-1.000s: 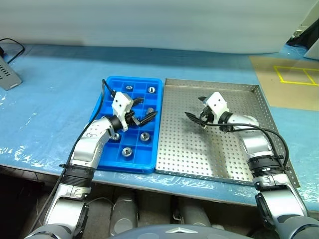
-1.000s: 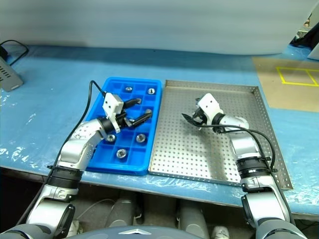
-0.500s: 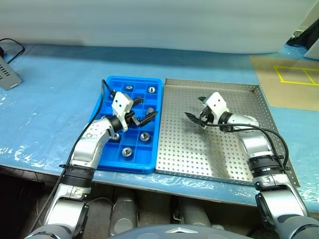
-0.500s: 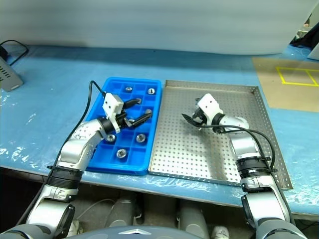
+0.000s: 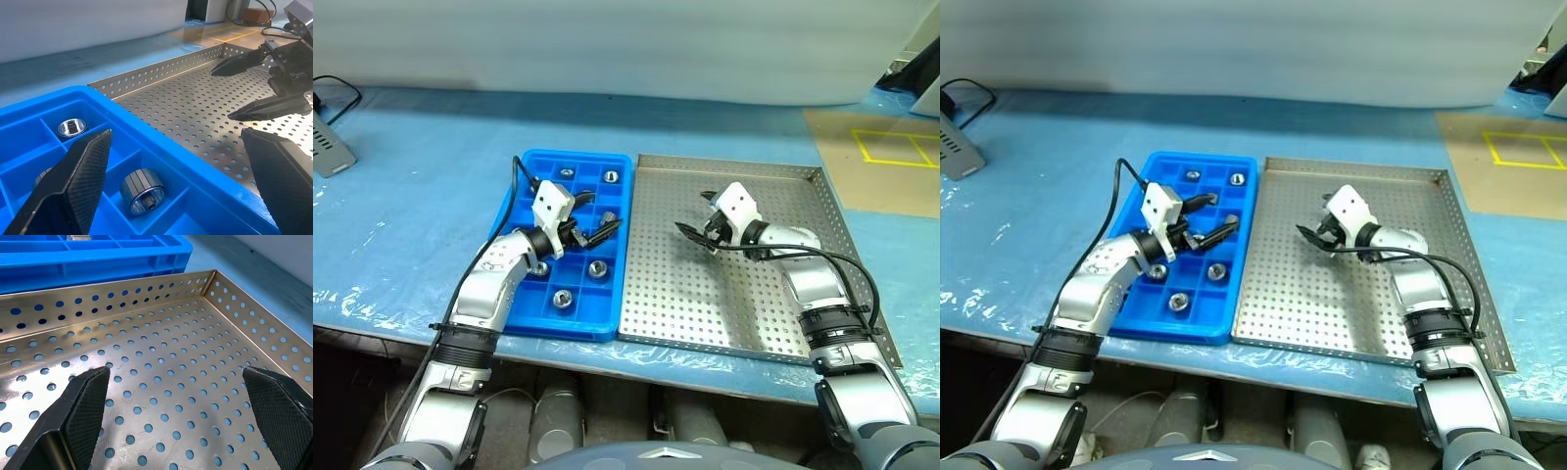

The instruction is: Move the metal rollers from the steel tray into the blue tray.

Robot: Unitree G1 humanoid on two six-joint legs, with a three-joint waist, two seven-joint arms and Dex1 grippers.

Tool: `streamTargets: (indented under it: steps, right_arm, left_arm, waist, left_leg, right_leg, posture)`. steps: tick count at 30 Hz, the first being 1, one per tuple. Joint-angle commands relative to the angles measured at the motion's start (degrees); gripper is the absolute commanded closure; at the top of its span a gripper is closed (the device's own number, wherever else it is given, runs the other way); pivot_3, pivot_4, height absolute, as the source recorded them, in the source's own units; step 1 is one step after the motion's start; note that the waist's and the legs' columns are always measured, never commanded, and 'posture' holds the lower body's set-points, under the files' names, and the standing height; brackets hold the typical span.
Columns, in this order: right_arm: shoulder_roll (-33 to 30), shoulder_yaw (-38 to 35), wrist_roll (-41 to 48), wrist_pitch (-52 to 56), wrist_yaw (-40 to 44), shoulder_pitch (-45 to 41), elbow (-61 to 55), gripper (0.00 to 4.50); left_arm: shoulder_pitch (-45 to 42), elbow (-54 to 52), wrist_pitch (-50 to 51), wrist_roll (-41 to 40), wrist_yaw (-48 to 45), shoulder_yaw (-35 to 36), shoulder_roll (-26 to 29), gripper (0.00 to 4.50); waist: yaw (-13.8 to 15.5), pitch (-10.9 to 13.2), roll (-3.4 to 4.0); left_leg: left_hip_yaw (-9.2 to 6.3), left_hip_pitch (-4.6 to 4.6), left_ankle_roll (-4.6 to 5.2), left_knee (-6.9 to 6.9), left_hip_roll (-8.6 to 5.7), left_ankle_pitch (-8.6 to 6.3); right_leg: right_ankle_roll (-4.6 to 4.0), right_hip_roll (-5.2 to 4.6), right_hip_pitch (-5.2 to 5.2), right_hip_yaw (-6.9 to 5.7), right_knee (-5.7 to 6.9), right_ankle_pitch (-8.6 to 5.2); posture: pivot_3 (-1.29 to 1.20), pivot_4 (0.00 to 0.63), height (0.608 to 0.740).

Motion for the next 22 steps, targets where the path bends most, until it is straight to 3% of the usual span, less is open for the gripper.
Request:
streamTargets:
  steps: [1, 22]
  right_arm:
    - [-0.1, -0.1, 0.1, -1.2, -0.1, -1.0, -0.8, 0.0]
    - [-0.3, 0.0, 0.0, -1.1, 0.2, -0.8, -1.0, 0.0]
  left_arm:
    - [0.0, -2.3, -0.4, 0.1, -0.4, 0.1, 0.6, 0.04]
    - [0.2, -2.5, -0.4, 0.3, -0.2, 0.1, 0.3, 0.04]
  waist:
    - [0.0, 0.0, 0.0]
    - [0.0, 0.0, 0.0]
  left_leg:
    - [0.0, 0.0, 0.0, 0.0, 0.0, 0.0]
    - [0.0, 0.0, 0.0, 0.0, 0.0, 0.0]
  right_leg:
    - [0.0, 0.0, 0.0, 0.0, 0.0, 0.0]
    - [0.0, 0.0, 0.0, 0.0, 0.0, 0.0]
  posture:
    - [-0.08, 0.15, 0.74]
    - [-0.07, 0.15, 0.74]
